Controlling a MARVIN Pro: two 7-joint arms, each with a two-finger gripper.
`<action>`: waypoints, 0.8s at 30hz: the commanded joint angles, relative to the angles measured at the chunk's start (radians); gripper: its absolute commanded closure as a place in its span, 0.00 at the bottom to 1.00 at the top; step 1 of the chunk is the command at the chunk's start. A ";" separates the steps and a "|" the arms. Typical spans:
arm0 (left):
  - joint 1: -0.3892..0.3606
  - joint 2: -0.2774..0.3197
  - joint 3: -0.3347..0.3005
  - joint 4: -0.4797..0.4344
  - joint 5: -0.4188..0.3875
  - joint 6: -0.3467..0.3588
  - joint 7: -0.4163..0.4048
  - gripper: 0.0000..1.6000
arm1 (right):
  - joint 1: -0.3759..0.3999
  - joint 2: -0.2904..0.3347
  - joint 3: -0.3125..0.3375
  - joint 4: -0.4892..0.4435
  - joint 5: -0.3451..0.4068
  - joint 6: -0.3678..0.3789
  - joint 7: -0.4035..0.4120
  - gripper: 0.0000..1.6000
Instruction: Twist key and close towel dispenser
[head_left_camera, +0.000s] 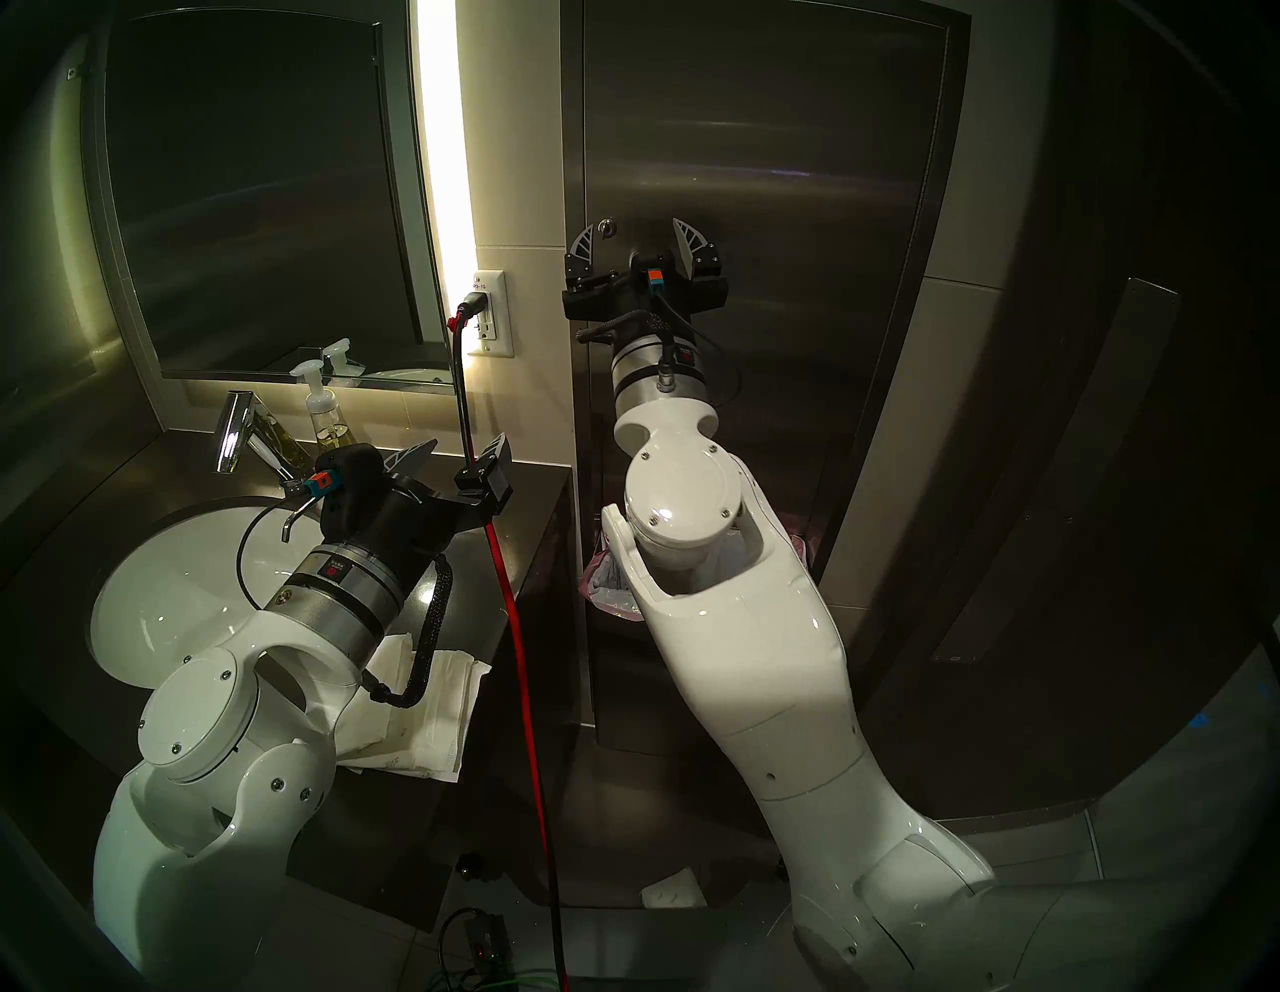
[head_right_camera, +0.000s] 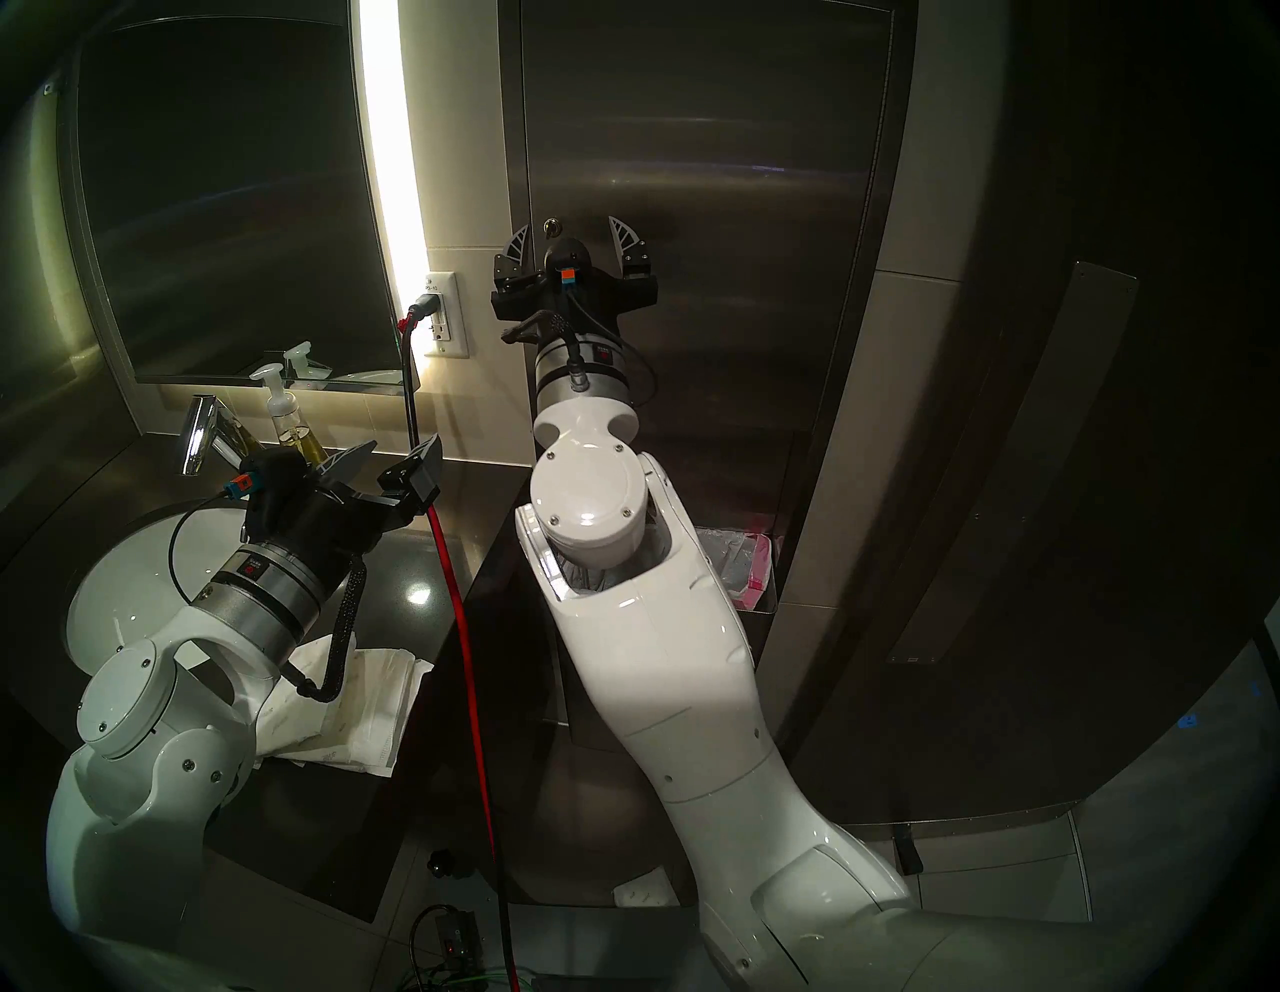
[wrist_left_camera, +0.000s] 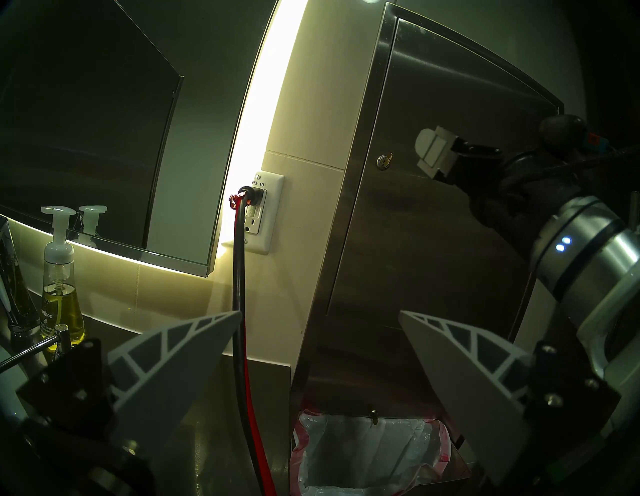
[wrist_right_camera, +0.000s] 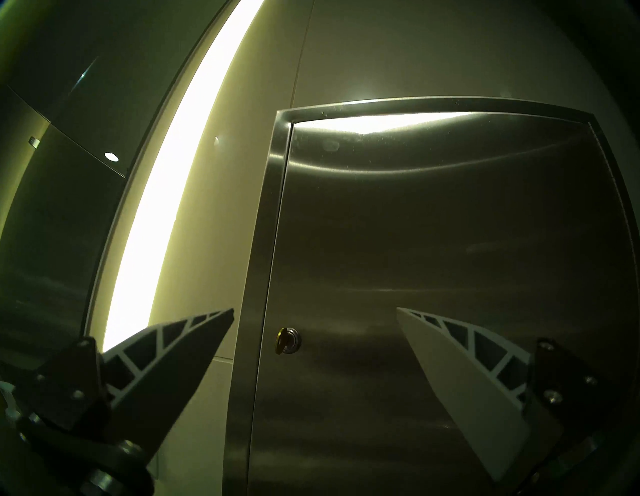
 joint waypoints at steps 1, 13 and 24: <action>-0.001 -0.003 -0.005 -0.012 0.004 -0.011 0.000 0.00 | 0.105 -0.077 0.010 0.077 -0.036 0.011 -0.046 0.00; 0.001 -0.003 -0.005 -0.012 0.007 -0.015 -0.001 0.00 | 0.218 -0.161 0.044 0.258 -0.067 0.019 -0.113 0.00; 0.003 -0.005 -0.004 -0.012 0.011 -0.020 -0.002 0.00 | 0.265 -0.190 0.055 0.363 -0.083 -0.026 -0.185 0.00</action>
